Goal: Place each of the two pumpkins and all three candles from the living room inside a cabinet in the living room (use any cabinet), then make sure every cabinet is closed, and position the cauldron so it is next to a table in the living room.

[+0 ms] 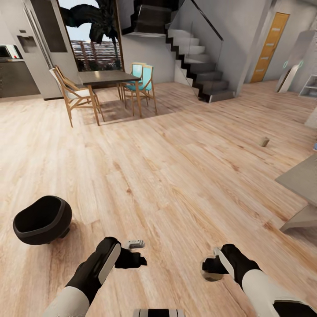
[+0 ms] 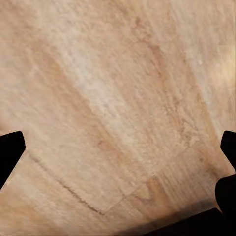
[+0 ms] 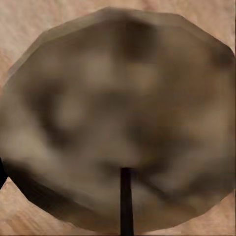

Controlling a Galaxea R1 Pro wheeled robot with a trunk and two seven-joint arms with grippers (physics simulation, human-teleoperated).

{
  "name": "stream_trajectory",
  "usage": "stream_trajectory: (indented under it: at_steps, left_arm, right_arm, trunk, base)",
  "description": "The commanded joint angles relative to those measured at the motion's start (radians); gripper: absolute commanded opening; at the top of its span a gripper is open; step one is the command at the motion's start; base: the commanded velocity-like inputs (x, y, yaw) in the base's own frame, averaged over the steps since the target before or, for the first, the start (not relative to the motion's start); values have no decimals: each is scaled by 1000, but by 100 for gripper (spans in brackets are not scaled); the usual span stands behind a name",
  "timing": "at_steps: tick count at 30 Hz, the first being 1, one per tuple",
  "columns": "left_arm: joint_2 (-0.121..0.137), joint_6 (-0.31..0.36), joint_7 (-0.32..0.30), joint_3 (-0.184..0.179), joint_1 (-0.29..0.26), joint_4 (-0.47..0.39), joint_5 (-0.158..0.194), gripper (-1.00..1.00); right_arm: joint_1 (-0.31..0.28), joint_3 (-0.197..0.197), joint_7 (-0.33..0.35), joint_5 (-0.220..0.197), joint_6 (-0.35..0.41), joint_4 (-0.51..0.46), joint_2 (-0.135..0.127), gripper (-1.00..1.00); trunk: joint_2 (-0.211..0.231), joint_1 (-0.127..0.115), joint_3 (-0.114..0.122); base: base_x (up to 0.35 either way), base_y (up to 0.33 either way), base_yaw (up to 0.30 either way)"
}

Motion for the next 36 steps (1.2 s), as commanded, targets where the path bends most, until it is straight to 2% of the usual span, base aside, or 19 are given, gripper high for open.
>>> stream_trajectory:
  at_steps: [1,5,9,11,12,15,16,20,28,30,36]
  left_arm:
    - [4,4,-1,11,0,-1,1,100]
    - [10,2,-1,53,0,0,1,100]
    - [15,-30,-3,67,0,1,1,100]
    - [24,-49,-3,72,0,1,2,100]
    - [28,-57,-3,74,0,2,2,100]
    - [29,-61,-3,74,0,2,2,100]
    - [30,-62,-7,74,0,1,2,100]
    - [31,-62,-15,75,0,-7,2,100]
    - [33,-56,-17,80,0,-26,1,100]
    - [41,-55,-17,102,0,-45,1,100]
    - [44,-55,-17,110,0,-51,3,100]
  right_arm:
    - [1,-1,1,-3,7,-13,0,-100]
    - [1,-1,3,-5,10,-35,0,-100]
    - [1,-1,3,-5,22,-64,0,-100]
    - [1,-1,3,-5,54,-92,0,-100]
    - [1,1,3,-5,94,-134,1,-100]
    - [2,3,3,-5,129,-186,3,-100]
    - [4,4,3,-5,155,-224,4,-100]
    - [4,5,3,-5,190,-250,4,-100]
    - [6,7,2,-4,193,-255,5,-100]
    - [8,8,1,-4,193,-255,10,-100]
    - [8,6,0,-3,192,-255,12,-100]
  trunk:
    - [0,-1,3]
    - [1,-2,19]
    - [2,-4,34]
    - [2,-5,42]
    - [3,-5,46]
    - [3,-7,57]
    - [3,-7,57]
    - [3,-7,57]
    - [3,-7,57]
    - [3,-7,57]
    - [3,-7,57]
  base:
    - [0,0,0]
    - [0,0,0]
    - [0,0,0]
    - [0,0,0]
    - [0,0,0]
    - [0,0,0]
    - [0,0,0]
    - [0,0,0]
    - [9,1,0]
    - [225,99,0]
    - [303,101,0]
